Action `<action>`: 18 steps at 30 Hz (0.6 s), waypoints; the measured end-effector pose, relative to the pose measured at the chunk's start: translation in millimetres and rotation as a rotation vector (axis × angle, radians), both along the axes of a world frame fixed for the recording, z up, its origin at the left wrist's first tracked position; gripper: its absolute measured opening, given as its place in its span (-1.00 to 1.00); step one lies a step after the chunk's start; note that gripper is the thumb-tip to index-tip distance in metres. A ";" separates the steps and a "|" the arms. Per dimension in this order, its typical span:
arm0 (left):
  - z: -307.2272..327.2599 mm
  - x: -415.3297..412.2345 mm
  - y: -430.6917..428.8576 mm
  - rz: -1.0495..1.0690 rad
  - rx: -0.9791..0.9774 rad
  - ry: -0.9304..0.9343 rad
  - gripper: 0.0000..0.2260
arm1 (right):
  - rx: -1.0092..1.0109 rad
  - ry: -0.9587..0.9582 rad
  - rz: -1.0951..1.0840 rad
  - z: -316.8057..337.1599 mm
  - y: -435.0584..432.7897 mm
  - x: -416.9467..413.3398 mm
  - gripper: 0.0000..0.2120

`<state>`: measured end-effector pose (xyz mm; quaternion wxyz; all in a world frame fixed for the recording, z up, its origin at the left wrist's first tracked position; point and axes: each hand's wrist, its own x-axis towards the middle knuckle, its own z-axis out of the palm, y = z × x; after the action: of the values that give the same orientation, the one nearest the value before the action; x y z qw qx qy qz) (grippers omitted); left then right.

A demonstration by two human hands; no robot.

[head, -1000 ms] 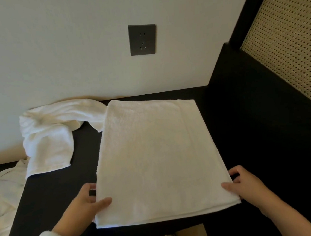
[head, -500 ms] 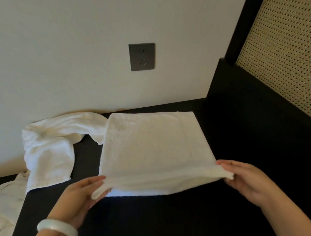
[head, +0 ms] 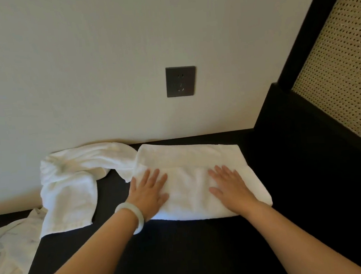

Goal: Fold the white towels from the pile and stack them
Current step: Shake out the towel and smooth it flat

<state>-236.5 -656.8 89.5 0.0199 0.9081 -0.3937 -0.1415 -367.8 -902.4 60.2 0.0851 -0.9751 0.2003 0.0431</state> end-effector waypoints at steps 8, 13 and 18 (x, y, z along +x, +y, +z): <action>-20.5 -52.9 36.1 0.062 -0.026 0.029 -0.43 | -0.001 0.029 0.067 -12.7 20.4 -53.9 -0.43; -8.8 -115.3 75.6 0.078 -0.136 -0.070 -0.43 | -0.055 0.012 0.238 12.9 47.3 -103.3 -0.41; 11.6 -95.5 79.0 0.173 -0.155 -0.142 -0.35 | -0.031 -0.025 0.118 35.8 21.0 -91.6 -0.59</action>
<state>-332.1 -577.9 101.1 0.0742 0.9422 -0.3239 -0.0436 -459.4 -881.4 96.0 0.0696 -0.9868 0.1422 0.0329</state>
